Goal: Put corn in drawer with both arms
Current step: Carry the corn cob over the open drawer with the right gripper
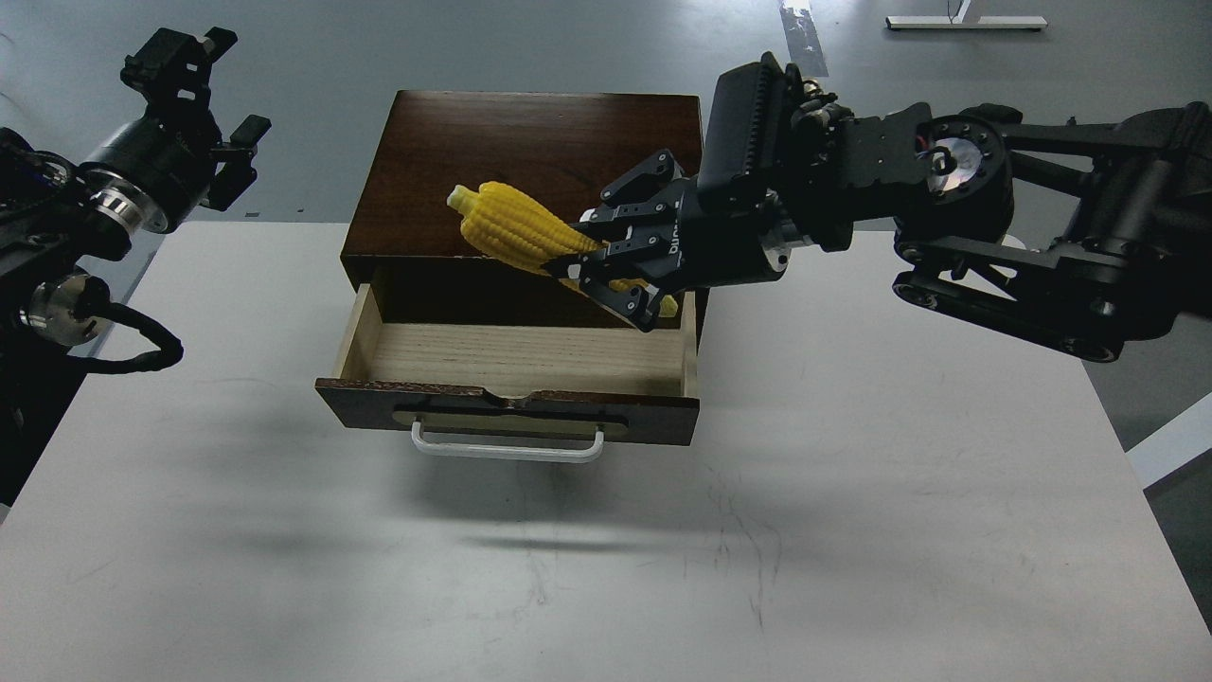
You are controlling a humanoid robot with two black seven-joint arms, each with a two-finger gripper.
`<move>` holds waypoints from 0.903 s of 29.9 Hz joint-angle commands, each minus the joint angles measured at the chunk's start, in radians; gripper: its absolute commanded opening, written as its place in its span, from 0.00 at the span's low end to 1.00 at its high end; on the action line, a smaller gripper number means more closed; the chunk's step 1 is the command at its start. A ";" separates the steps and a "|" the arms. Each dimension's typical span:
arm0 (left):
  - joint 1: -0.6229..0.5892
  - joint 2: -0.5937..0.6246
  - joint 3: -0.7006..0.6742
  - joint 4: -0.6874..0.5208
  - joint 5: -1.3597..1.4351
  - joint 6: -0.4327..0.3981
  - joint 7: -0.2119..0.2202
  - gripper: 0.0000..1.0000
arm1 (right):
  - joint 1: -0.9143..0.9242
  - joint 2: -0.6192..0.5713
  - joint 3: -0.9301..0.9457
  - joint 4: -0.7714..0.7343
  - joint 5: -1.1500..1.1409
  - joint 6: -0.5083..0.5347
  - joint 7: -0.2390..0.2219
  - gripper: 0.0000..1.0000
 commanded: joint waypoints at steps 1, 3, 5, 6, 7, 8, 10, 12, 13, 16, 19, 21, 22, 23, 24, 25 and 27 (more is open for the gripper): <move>-0.001 0.000 -0.001 0.000 0.000 0.001 0.000 0.98 | -0.001 0.044 -0.009 -0.005 -0.003 0.006 0.000 0.00; -0.001 0.000 -0.001 0.001 0.000 0.002 0.000 0.98 | 0.000 0.053 -0.028 -0.008 -0.003 0.007 0.000 0.00; -0.001 0.003 -0.001 0.000 0.000 0.002 0.000 0.98 | 0.002 0.055 -0.055 -0.011 -0.003 0.007 0.000 0.00; -0.001 0.006 -0.001 0.000 0.000 0.002 0.000 0.98 | 0.000 0.056 -0.063 -0.019 -0.003 0.007 0.000 0.00; -0.001 0.007 -0.001 0.000 0.000 0.002 0.000 0.98 | 0.000 0.058 -0.065 -0.022 -0.003 0.007 0.000 0.00; -0.001 0.011 -0.001 0.000 0.000 0.002 0.000 0.98 | -0.001 0.065 -0.069 -0.029 -0.005 0.007 0.000 0.00; -0.001 0.014 -0.001 0.000 0.000 0.002 0.000 0.98 | -0.003 0.076 -0.069 -0.046 -0.005 0.007 0.000 0.00; -0.001 0.014 -0.001 0.000 0.000 0.002 0.000 0.98 | -0.003 0.084 -0.069 -0.068 -0.005 0.007 0.000 0.00; -0.001 0.014 -0.003 0.000 0.000 0.002 0.000 0.98 | -0.003 0.087 -0.069 -0.074 -0.005 0.007 0.000 0.00; -0.001 0.014 -0.003 0.000 -0.002 0.002 0.000 0.98 | -0.006 0.099 -0.071 -0.089 -0.005 0.007 0.000 0.00; -0.001 0.014 -0.003 0.000 -0.002 0.000 0.000 0.98 | -0.012 0.108 -0.071 -0.097 -0.005 0.007 0.000 0.00; -0.001 0.014 -0.003 0.000 0.000 0.000 0.000 0.98 | -0.013 0.110 -0.071 -0.099 -0.005 0.007 0.000 0.03; -0.001 0.014 -0.004 0.000 -0.001 0.000 0.000 0.98 | -0.013 0.110 -0.071 -0.097 -0.005 0.007 0.000 0.24; -0.002 0.014 -0.004 0.000 0.000 0.000 0.000 0.98 | -0.015 0.110 -0.071 -0.099 -0.003 0.007 -0.001 0.51; -0.002 0.014 -0.004 0.000 0.000 0.000 0.000 0.98 | -0.018 0.110 -0.069 -0.099 -0.002 0.007 -0.001 0.64; -0.002 0.014 -0.003 0.000 0.000 -0.002 0.000 0.98 | -0.020 0.110 -0.069 -0.099 -0.002 0.005 -0.001 0.73; -0.002 0.012 -0.003 0.000 0.000 -0.002 0.000 0.98 | -0.023 0.110 -0.069 -0.099 0.000 0.005 -0.003 0.81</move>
